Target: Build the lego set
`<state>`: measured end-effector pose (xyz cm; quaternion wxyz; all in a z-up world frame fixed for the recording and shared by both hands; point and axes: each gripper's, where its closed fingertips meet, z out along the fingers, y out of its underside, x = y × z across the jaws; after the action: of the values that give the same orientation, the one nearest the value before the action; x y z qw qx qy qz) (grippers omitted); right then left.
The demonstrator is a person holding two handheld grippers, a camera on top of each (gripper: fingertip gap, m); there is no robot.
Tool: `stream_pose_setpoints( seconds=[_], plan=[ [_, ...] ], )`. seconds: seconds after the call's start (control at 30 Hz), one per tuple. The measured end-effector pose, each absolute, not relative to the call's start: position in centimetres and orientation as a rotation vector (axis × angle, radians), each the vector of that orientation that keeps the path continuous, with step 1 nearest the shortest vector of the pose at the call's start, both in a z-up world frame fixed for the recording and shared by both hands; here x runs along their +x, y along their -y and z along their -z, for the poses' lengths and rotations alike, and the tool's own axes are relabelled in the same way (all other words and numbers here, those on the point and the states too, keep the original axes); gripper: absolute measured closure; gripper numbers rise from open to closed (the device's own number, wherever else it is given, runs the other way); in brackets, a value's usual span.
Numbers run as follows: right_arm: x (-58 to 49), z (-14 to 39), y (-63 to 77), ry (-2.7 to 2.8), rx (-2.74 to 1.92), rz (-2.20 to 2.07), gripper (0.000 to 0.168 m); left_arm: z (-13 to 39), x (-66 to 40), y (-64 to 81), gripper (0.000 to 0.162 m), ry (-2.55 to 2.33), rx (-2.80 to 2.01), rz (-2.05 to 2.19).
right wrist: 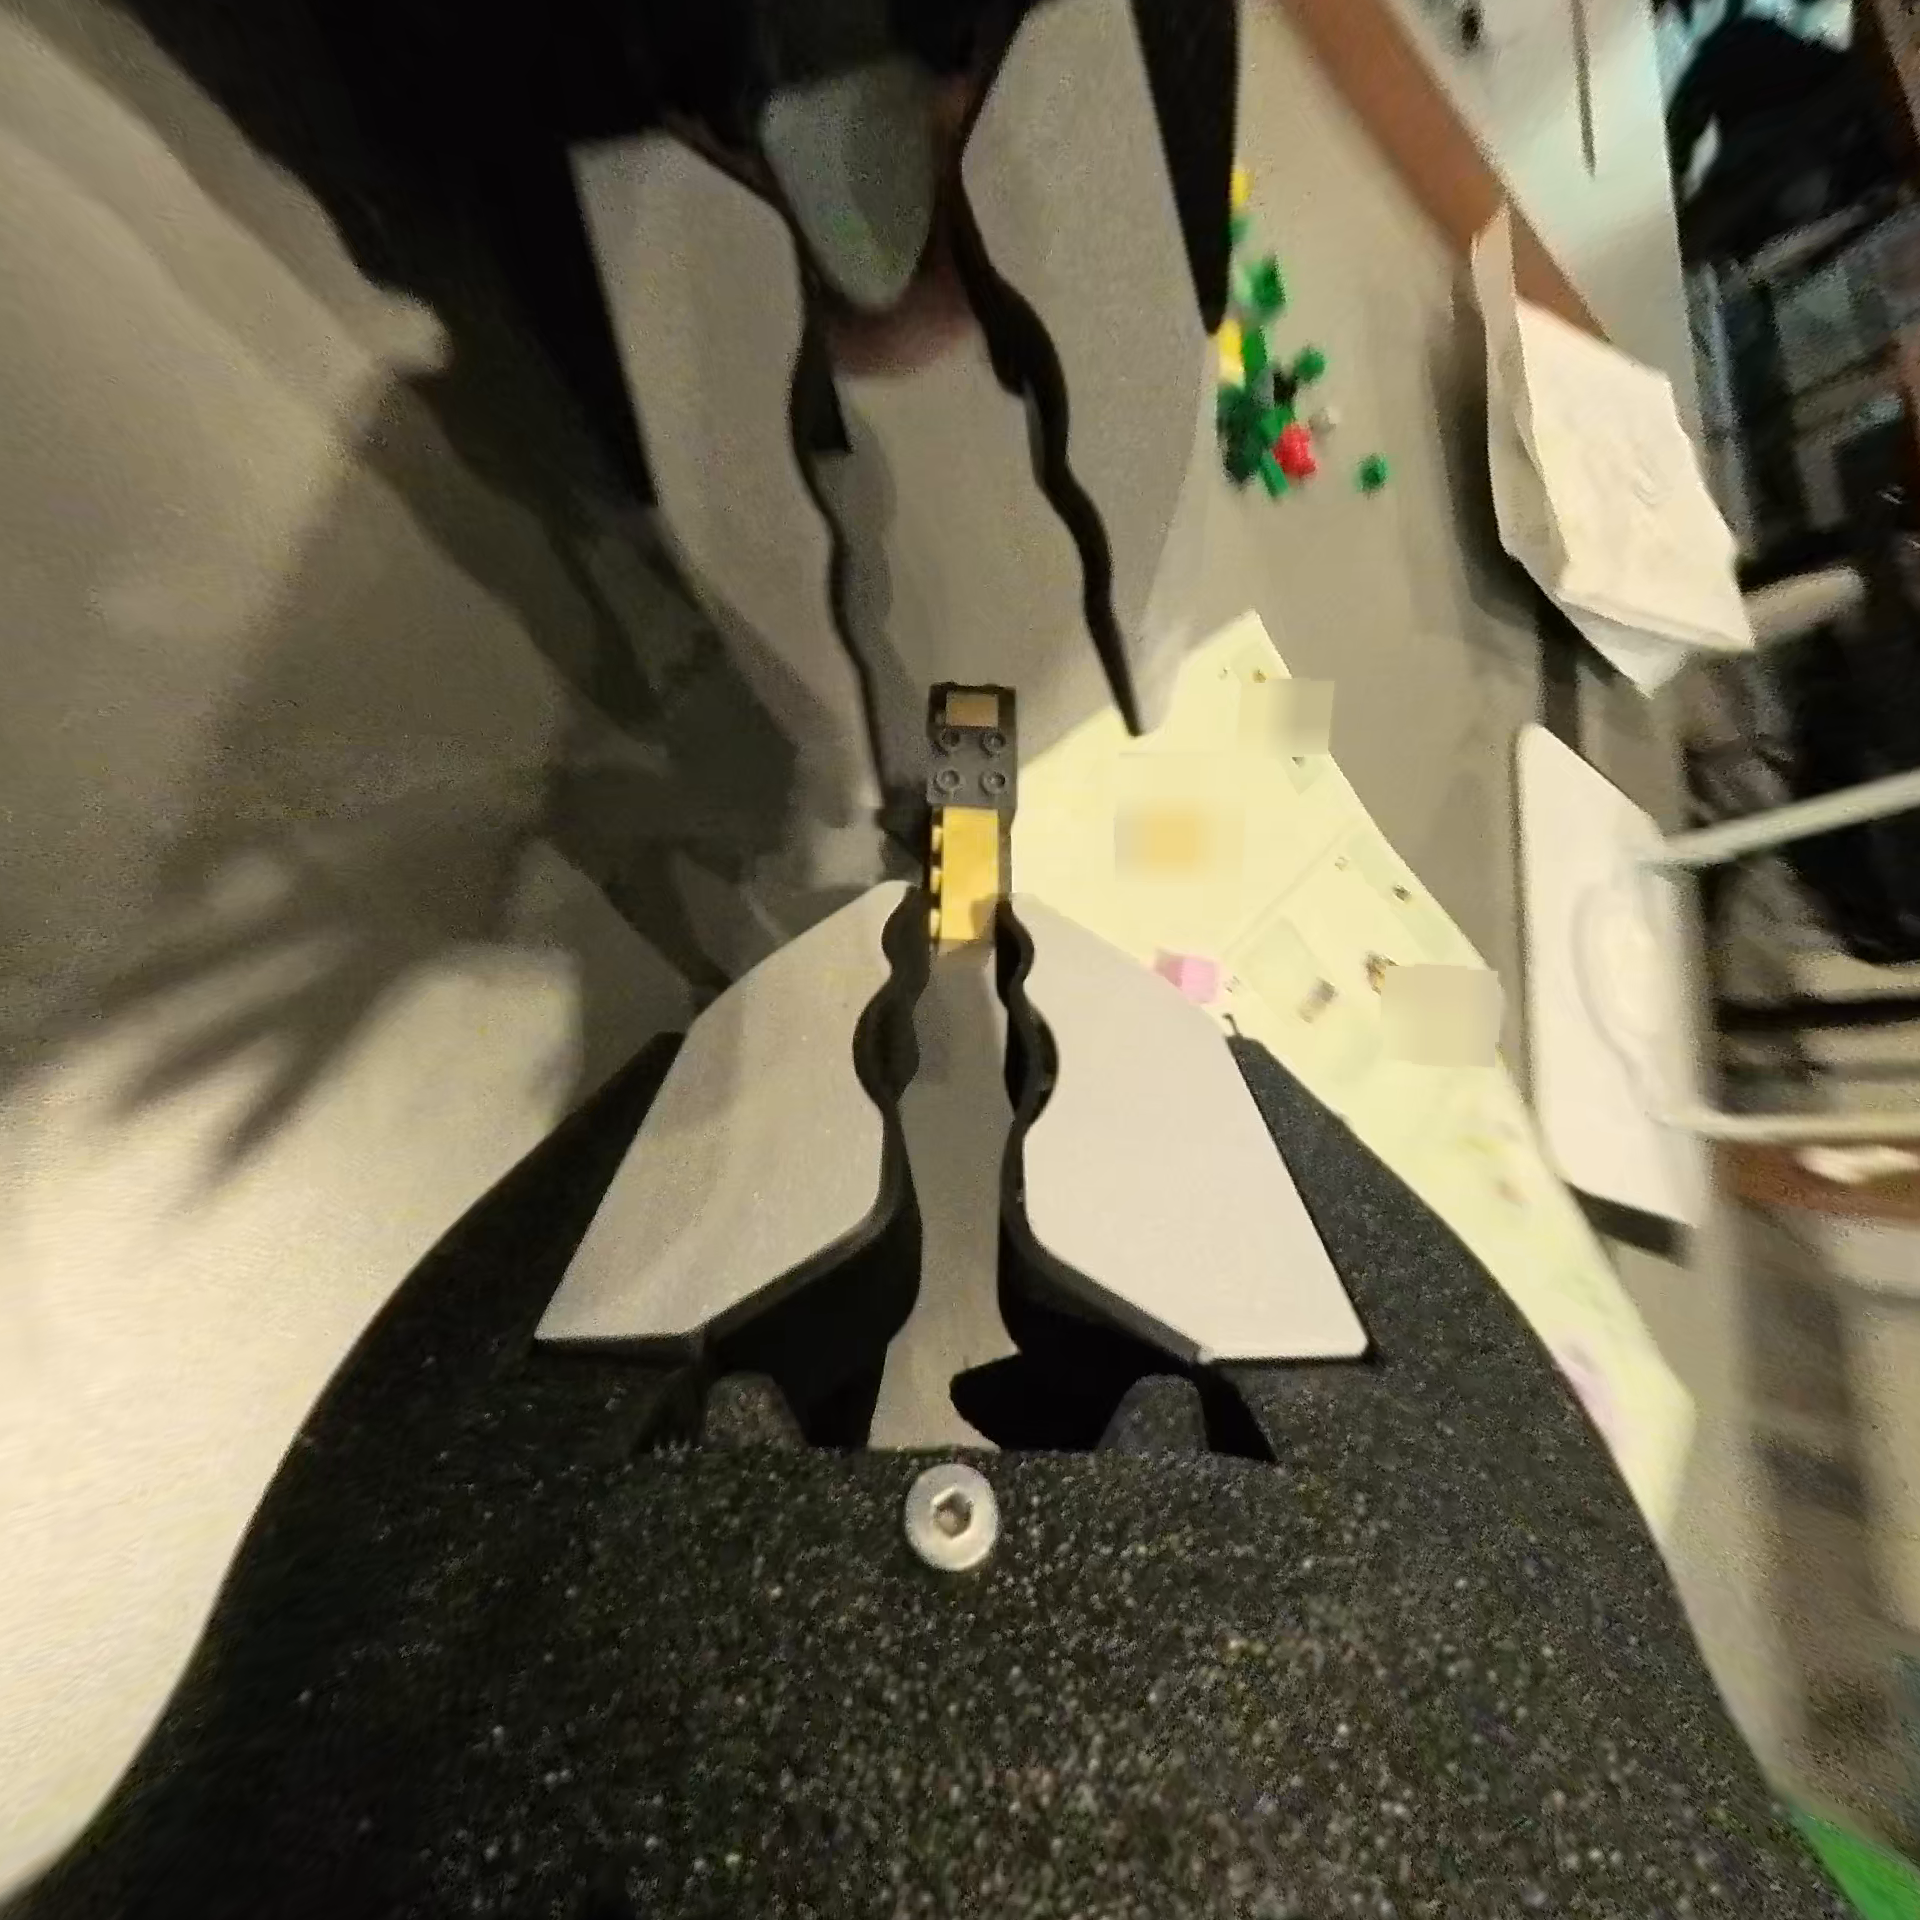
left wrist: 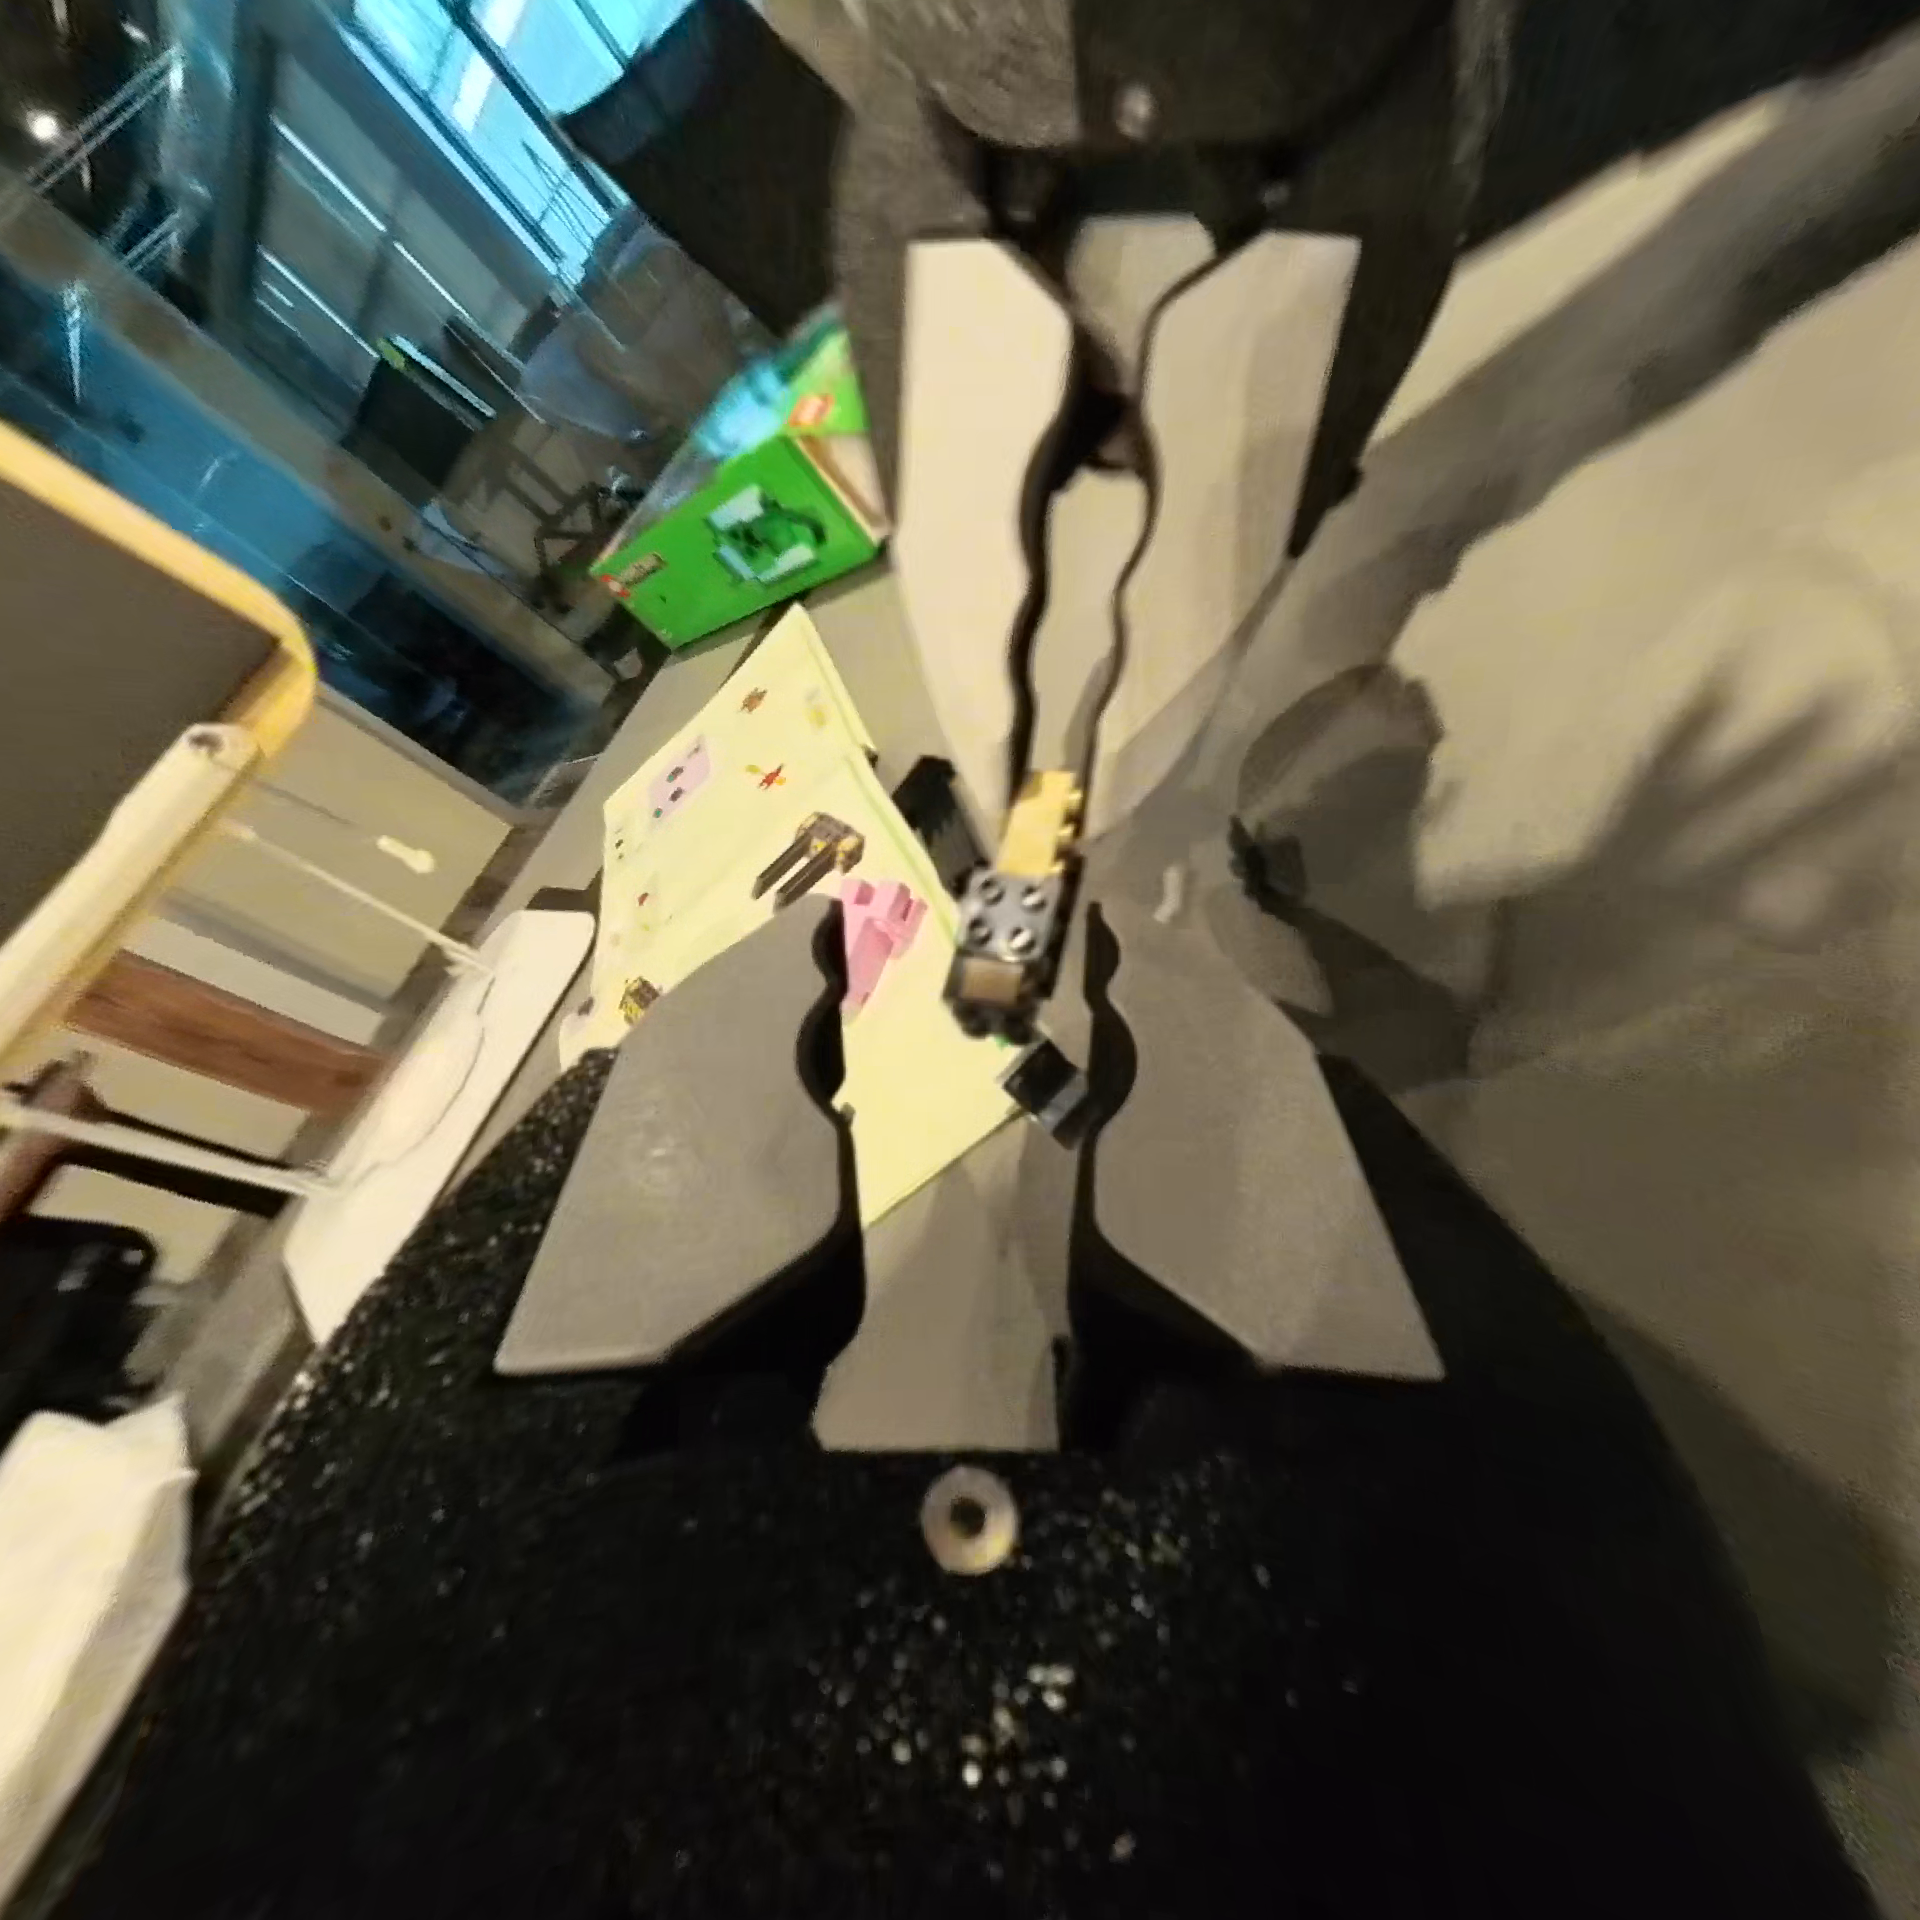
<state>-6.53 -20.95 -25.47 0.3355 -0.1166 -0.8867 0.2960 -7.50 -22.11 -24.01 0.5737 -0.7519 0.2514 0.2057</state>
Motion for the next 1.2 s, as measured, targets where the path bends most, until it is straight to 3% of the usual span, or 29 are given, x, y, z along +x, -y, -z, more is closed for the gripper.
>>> stream_pose_setpoints(
  seconds=[0.03,0.17,0.27,0.53,1.2],
  plan=[
    [-6.4,25.2,21.1,2.305,-0.322,-0.862,0.157,23.8,-7.6,22.3,0.119,-0.574,-1.756,-0.455],
    [-6.1,24.1,21.3,2.265,-0.374,-1.096,0.157,24.1,-7.5,22.7,0.124,-0.559,-1.760,-0.340],
    [-5.9,24.0,21.5,2.259,-0.365,-1.140,0.157,23.7,-7.3,22.8,0.138,-0.568,-1.723,-0.348],
    [-5.9,24.0,21.4,2.254,-0.375,-1.182,0.157,23.7,-7.1,22.9,0.144,-0.568,-1.723,-0.305],
    [-5.5,23.9,21.7,2.231,-0.307,-1.164,0.157,23.6,-7.0,22.9,0.143,-0.574,-1.699,-0.309]
  ],
)
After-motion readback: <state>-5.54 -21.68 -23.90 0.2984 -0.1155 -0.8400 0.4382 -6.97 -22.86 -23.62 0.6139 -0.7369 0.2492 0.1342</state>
